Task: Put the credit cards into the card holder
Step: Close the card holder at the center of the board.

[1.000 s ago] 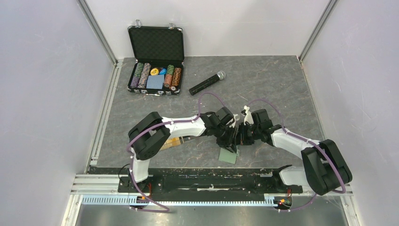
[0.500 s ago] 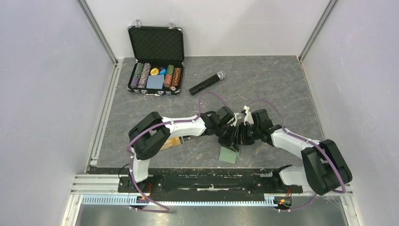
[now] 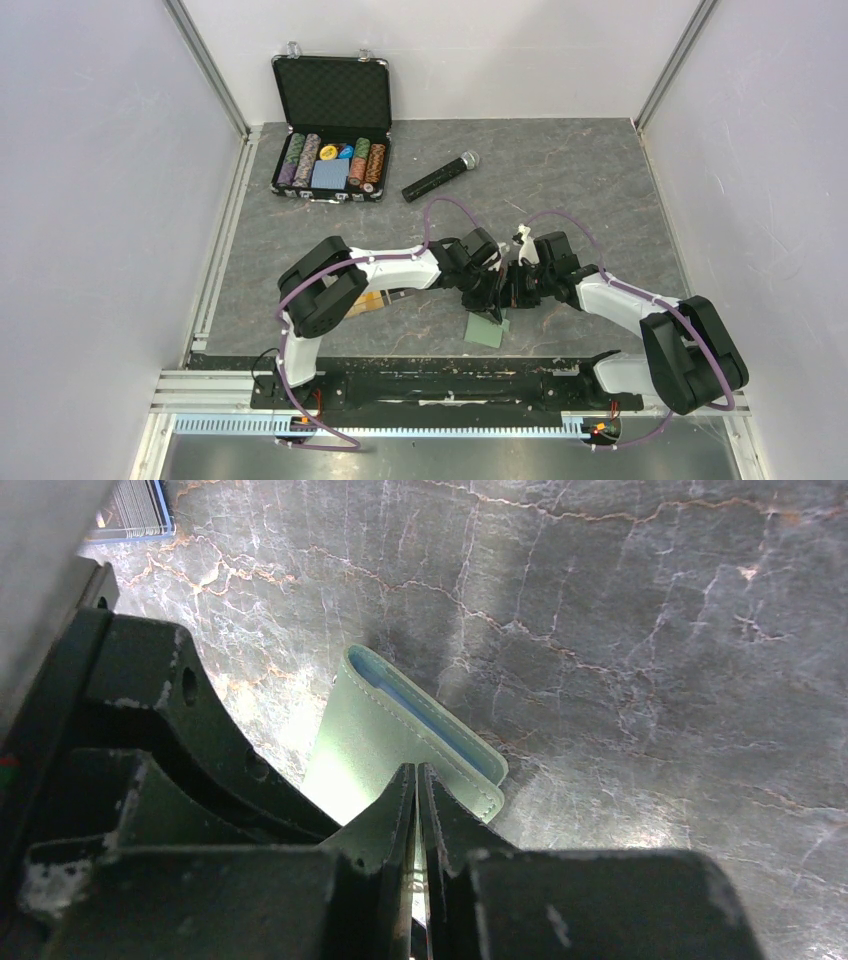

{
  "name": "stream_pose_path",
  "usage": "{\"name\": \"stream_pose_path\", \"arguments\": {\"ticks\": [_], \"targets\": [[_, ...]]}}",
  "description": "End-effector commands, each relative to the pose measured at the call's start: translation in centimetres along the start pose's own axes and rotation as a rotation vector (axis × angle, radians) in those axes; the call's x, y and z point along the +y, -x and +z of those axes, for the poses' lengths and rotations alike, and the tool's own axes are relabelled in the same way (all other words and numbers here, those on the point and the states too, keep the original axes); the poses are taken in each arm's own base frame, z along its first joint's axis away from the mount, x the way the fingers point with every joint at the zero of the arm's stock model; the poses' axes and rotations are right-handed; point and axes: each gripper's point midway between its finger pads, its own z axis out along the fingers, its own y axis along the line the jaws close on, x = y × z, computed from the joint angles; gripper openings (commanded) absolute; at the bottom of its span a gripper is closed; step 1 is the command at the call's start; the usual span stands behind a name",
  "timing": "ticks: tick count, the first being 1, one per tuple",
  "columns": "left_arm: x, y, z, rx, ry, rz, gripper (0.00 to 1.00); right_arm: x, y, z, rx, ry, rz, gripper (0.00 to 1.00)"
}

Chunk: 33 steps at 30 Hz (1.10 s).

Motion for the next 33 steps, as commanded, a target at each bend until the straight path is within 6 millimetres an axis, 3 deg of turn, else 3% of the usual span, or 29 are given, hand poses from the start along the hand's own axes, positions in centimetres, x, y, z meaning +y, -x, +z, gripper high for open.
{"name": "stream_pose_path", "arguments": {"ticks": [1,13,33], "targets": [[-1.0,1.7,-1.6,-0.078,0.027,0.046,0.02,-2.2,-1.4,0.1,0.035,-0.102,0.001,0.06],[0.0,1.9,-2.9,-0.112,0.083,0.024,0.02,-2.4,-1.5,0.0,0.039,-0.111,-0.005,0.06],[1.7,0.7,-1.7,-0.05,0.118,-0.008,0.02,-2.4,-1.5,-0.1,0.036,-0.11,-0.007,0.06]]}}
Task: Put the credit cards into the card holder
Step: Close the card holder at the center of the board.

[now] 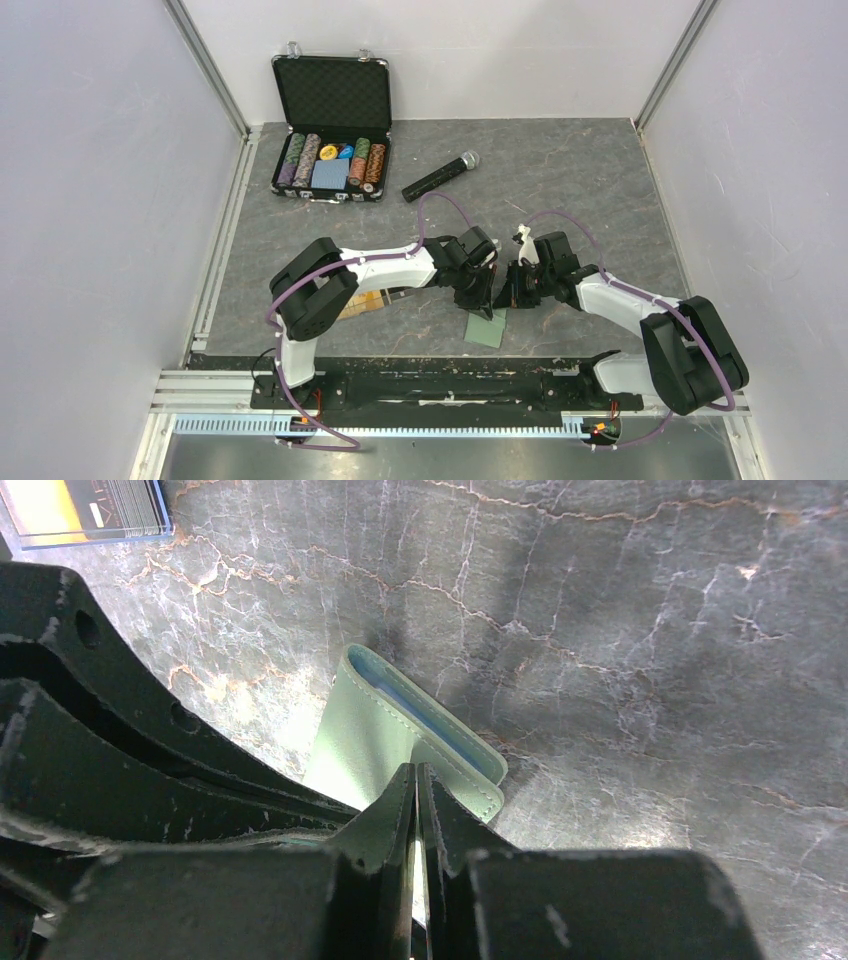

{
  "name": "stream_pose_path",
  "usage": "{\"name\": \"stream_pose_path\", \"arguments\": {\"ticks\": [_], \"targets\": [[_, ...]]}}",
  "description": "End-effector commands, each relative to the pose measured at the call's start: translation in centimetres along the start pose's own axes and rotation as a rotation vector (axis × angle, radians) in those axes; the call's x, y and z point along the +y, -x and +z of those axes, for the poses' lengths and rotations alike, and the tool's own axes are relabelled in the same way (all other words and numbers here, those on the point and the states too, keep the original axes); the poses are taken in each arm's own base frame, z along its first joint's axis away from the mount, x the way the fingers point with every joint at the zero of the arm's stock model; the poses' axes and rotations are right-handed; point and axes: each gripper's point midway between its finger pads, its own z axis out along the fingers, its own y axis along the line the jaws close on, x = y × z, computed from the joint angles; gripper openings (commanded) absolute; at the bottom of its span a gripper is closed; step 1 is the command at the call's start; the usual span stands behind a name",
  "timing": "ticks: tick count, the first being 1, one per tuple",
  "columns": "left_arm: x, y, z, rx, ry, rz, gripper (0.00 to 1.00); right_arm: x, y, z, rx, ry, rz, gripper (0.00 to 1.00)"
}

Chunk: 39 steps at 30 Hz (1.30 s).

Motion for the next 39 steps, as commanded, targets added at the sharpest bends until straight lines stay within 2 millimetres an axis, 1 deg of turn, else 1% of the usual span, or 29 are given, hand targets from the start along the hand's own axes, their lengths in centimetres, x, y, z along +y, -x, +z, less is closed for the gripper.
{"name": "stream_pose_path", "arguments": {"ticks": [1,13,22,27,31,33,36,39], "targets": [[-0.2,0.3,-0.1,-0.003,-0.011,0.018,0.02,-2.3,-1.4,-0.1,0.035,-0.107,-0.007,0.06],[0.9,-0.9,0.8,0.045,0.006,-0.009,0.02,-1.9,-1.0,-0.3,0.024,-0.096,-0.013,0.06],[2.0,-1.0,1.1,0.05,0.063,0.003,0.02,-1.2,-0.3,-0.7,-0.003,-0.076,-0.032,0.06],[1.7,-0.8,0.8,0.043,0.057,0.009,0.02,-0.2,0.3,-1.4,-0.029,-0.053,-0.049,0.07],[1.5,-0.6,0.8,0.04,0.051,0.013,0.02,0.8,1.2,-2.5,-0.061,-0.034,-0.068,0.06],[1.4,-0.7,0.8,0.042,0.049,0.014,0.02,1.4,1.4,-2.9,-0.074,-0.018,-0.078,0.04],[1.1,-0.7,0.7,0.042,0.044,0.021,0.02,2.1,1.0,-3.2,-0.066,0.017,-0.081,0.0],[0.7,-0.5,0.5,0.034,0.036,0.03,0.02,2.0,0.2,-3.1,-0.054,0.033,-0.071,0.0]]}}
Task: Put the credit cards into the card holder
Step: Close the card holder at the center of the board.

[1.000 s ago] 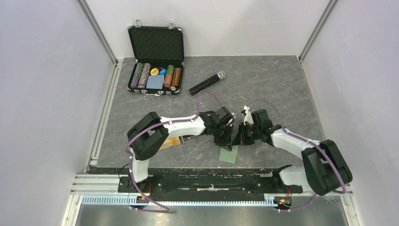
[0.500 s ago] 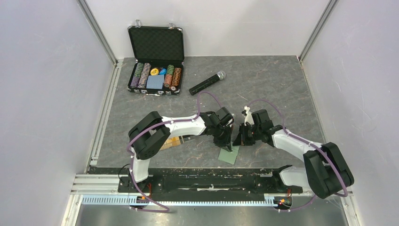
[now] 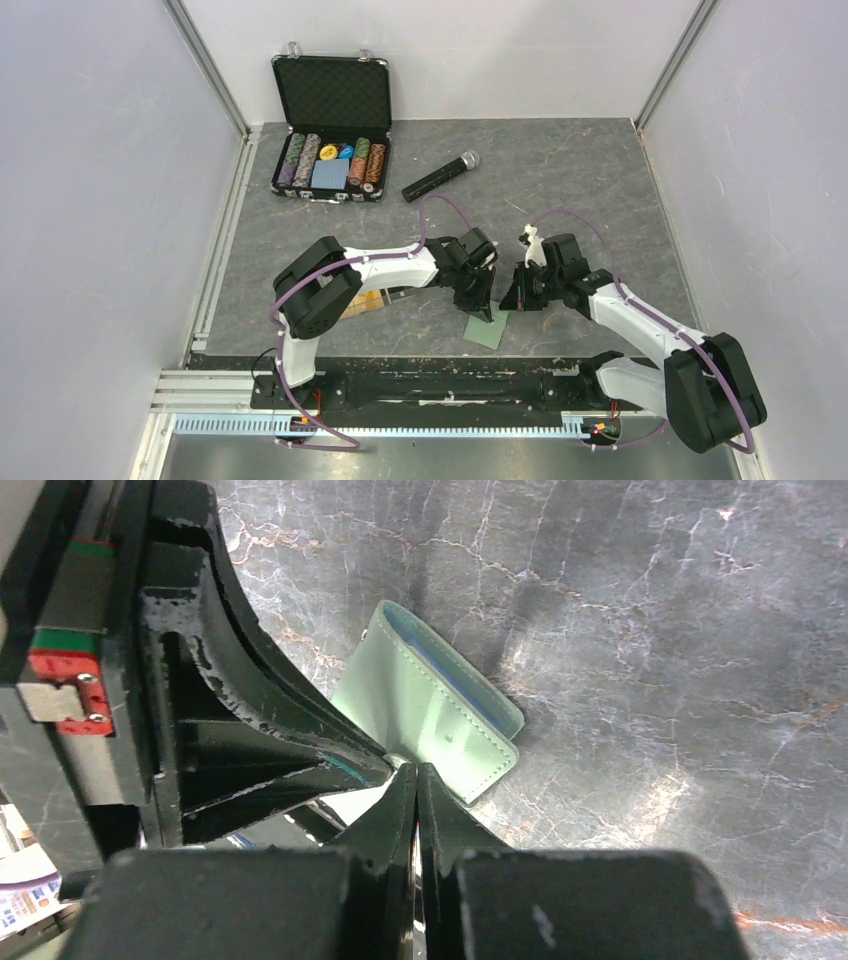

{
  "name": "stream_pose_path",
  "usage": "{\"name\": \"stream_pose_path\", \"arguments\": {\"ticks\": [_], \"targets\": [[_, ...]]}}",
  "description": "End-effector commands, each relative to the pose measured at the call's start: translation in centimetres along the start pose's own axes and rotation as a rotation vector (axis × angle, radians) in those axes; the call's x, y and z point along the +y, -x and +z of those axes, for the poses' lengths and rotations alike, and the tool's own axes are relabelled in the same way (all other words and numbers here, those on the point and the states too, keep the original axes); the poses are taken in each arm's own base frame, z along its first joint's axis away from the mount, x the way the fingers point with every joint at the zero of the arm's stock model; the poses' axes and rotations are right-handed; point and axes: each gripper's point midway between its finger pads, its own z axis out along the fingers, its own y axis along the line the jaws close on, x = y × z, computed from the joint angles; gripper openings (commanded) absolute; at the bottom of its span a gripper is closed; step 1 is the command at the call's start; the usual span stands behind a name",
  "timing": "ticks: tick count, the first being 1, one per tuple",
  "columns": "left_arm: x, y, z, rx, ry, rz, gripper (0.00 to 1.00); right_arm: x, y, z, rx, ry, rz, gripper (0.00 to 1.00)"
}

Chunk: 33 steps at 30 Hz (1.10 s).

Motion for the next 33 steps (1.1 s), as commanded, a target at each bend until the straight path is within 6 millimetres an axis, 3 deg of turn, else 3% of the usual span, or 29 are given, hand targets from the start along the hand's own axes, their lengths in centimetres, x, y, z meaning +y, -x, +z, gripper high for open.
{"name": "stream_pose_path", "arguments": {"ticks": [1,14,22,33], "targets": [[0.0,0.1,-0.1,0.002,0.029,0.044,0.02,1.1,0.3,-0.5,-0.014,0.046,-0.021,0.0],[-2.1,0.7,-1.4,-0.034,-0.015,0.066,0.02,1.8,-0.7,-0.6,-0.022,0.092,-0.002,0.0],[-0.5,0.2,0.1,-0.007,0.031,0.068,0.02,1.7,-1.0,-0.5,-0.014,0.095,-0.008,0.0],[0.4,-0.1,1.0,0.031,0.069,0.071,0.02,0.7,-3.2,0.5,0.03,0.069,0.002,0.0]]}}
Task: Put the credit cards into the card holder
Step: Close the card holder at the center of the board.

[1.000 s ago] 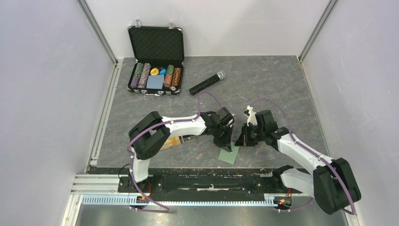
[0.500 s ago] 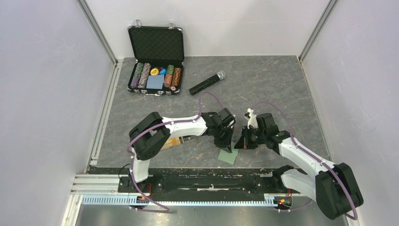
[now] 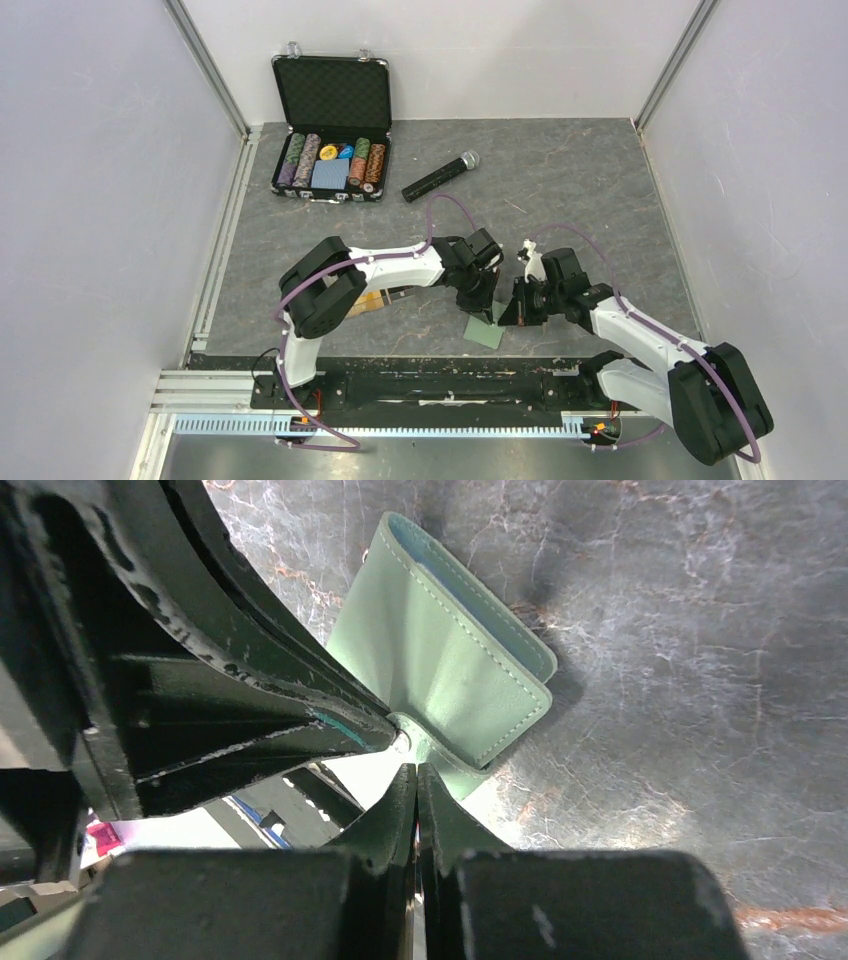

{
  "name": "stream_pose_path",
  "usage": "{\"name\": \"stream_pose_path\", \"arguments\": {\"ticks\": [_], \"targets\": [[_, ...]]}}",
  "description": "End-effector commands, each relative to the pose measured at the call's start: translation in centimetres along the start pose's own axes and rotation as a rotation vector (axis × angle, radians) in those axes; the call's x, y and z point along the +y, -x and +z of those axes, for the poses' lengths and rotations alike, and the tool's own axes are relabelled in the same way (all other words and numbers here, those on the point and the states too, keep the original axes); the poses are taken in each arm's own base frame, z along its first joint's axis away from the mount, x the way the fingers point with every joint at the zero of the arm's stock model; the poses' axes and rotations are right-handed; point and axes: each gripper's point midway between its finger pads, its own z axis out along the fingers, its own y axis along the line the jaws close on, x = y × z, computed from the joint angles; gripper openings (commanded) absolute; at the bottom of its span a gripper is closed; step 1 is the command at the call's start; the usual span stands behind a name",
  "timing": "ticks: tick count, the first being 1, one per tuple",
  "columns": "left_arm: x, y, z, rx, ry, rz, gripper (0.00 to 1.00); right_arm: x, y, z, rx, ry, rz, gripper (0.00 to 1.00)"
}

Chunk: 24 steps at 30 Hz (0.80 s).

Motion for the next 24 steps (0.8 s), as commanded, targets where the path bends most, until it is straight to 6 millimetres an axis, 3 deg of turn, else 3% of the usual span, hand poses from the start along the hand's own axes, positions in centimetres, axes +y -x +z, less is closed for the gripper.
{"name": "stream_pose_path", "arguments": {"ticks": [1,14,24], "targets": [[0.7,0.1,0.9,0.01,0.033,0.044,0.02,0.2,0.0,0.5,-0.011,0.009,-0.02,0.0],[2.3,-1.7,3.2,0.101,0.102,0.044,0.02,-2.8,-1.7,1.2,0.051,-0.166,0.032,0.0],[6.8,-3.0,3.4,0.163,0.36,0.062,0.02,-4.6,-3.1,0.9,0.087,-0.265,0.067,0.0]]}}
